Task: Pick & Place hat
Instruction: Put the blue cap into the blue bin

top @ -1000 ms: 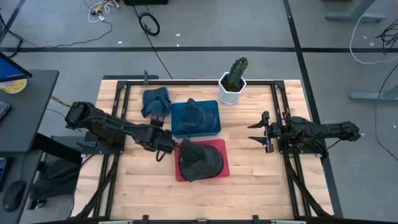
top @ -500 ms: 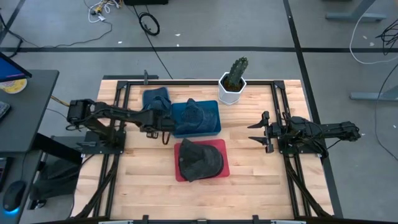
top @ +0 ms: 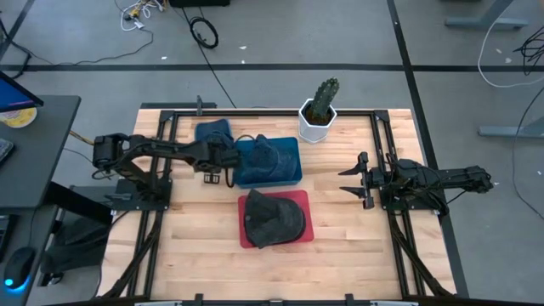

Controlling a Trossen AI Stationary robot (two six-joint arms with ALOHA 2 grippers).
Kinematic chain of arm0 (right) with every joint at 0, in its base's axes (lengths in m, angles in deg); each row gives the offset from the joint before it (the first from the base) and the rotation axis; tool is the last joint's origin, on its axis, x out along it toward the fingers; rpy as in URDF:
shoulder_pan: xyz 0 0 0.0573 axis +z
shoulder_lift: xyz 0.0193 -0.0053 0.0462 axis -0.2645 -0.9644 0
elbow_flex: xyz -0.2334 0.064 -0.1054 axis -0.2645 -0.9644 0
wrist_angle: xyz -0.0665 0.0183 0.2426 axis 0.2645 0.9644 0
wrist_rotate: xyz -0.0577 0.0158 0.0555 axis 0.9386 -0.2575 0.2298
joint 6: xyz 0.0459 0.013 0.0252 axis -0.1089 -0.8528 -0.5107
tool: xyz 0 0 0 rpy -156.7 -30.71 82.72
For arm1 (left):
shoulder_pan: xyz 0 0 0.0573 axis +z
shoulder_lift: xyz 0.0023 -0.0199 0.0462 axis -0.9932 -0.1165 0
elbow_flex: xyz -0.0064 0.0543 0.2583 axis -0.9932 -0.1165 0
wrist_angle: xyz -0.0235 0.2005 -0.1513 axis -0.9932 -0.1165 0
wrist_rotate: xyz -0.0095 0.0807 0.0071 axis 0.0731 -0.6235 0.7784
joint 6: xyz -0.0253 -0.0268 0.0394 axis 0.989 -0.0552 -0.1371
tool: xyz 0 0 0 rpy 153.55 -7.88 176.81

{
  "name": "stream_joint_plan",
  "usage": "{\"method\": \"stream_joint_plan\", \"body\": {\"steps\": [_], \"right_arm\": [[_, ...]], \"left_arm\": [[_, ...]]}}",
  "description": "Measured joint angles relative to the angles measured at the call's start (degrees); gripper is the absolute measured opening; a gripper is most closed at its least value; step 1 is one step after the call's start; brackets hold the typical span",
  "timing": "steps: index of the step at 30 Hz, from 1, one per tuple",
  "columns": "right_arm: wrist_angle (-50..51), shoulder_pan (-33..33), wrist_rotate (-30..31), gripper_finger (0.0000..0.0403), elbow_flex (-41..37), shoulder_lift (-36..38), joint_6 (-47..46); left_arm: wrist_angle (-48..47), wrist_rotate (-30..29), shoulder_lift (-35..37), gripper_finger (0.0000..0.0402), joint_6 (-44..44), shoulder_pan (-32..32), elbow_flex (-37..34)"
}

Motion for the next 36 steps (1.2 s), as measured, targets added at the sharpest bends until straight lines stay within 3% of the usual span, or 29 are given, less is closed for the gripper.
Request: {"method": "stream_joint_plan", "body": {"steps": [18, 24, 26, 31, 36], "right_arm": [[0.0, 0.0, 0.0, 0.0217, 0.0, 0.0, 0.0], [0.0, 0.0, 0.0, 0.0217, 0.0, 0.0, 0.0], [0.0, 0.0, 0.0, 0.0217, 0.0, 0.0, 0.0], [0.0, 0.0, 0.0, 0.0217, 0.0, 0.0, 0.0], [0.0, 0.0, 0.0, 0.0217, 0.0, 0.0, 0.0]], "left_arm": [[3.9, 4.6, -0.1, 0.0197, -1.1, 2.5, 0.0], [9.2, 2.9, -0.1, 0.0197, -3.0, 2.9, -5.8], [11.6, 0.3, -0.1, 0.0197, -4.2, 3.3, -8.8], [12.5, -15.3, -0.1, 0.0197, -0.5, 3.3, -12.5], [13.9, -17.3, -0.1, 0.0171, 1.0, 3.2, -12.7]]}}
